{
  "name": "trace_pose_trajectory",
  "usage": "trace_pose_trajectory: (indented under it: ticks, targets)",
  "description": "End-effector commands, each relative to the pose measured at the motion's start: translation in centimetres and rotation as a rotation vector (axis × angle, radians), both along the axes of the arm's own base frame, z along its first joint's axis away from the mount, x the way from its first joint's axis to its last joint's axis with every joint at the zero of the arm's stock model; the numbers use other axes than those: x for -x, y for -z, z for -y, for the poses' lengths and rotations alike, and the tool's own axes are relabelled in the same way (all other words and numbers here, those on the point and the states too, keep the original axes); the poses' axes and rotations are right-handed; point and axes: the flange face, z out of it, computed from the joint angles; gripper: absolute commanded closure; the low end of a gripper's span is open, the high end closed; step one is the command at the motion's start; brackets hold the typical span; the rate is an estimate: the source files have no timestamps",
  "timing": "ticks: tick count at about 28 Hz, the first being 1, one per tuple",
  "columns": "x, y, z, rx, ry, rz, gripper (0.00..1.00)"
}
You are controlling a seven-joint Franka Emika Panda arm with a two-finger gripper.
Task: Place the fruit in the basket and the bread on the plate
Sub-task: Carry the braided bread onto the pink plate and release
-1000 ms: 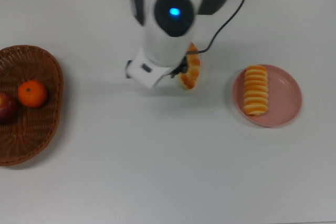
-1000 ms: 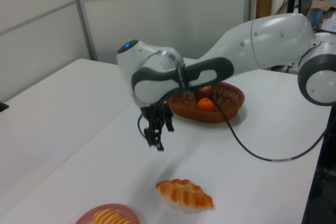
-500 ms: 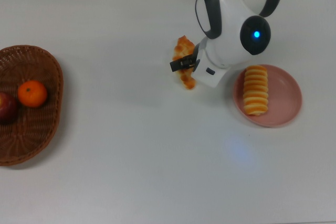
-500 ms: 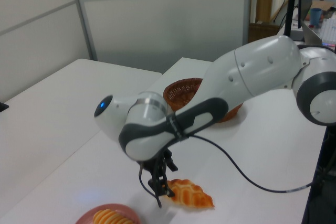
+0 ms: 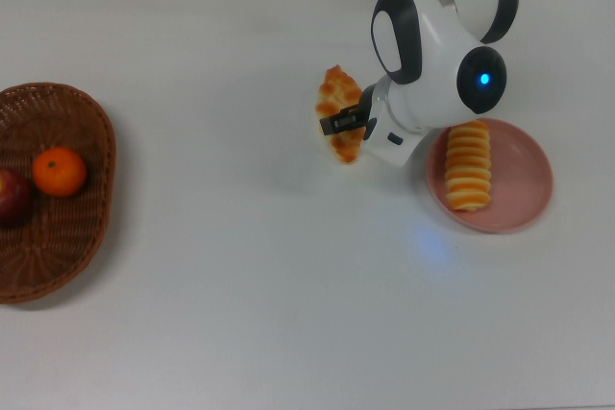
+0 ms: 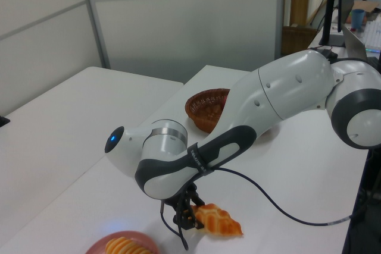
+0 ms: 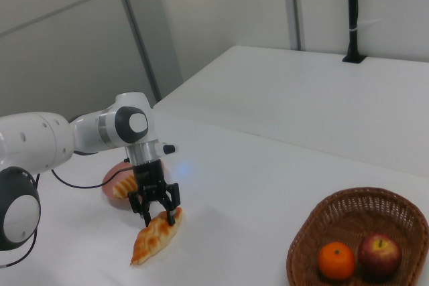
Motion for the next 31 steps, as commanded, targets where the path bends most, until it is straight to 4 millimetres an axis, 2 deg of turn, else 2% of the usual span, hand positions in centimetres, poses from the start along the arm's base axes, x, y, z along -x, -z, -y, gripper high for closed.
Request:
trace_pose_trajectory:
  ticks: [1,15,20,22,25,26,30,31]
  targets:
    - [0.3,-0.3,0.3,0.028,-0.009,-0.003,1.0]
    - [0.0,-1.3,0.4,0.024,0.019,0.025,1.0]
    - [-0.9,-4.7,0.2,-0.007,0.033,0.081,1.0]
    - [-1.2,-7.0,0.0,-0.04,0.058,0.119,1.0]
    - [-1.3,-8.4,-0.4,-0.072,0.089,0.147,1.0]
    - [-1.7,-9.9,-0.8,-0.095,0.101,0.177,1.0]
    - [-2.2,-12.3,-2.0,-0.147,0.115,0.225,1.0]
    - [-2.4,-13.4,-2.9,-0.186,0.12,0.266,1.0]
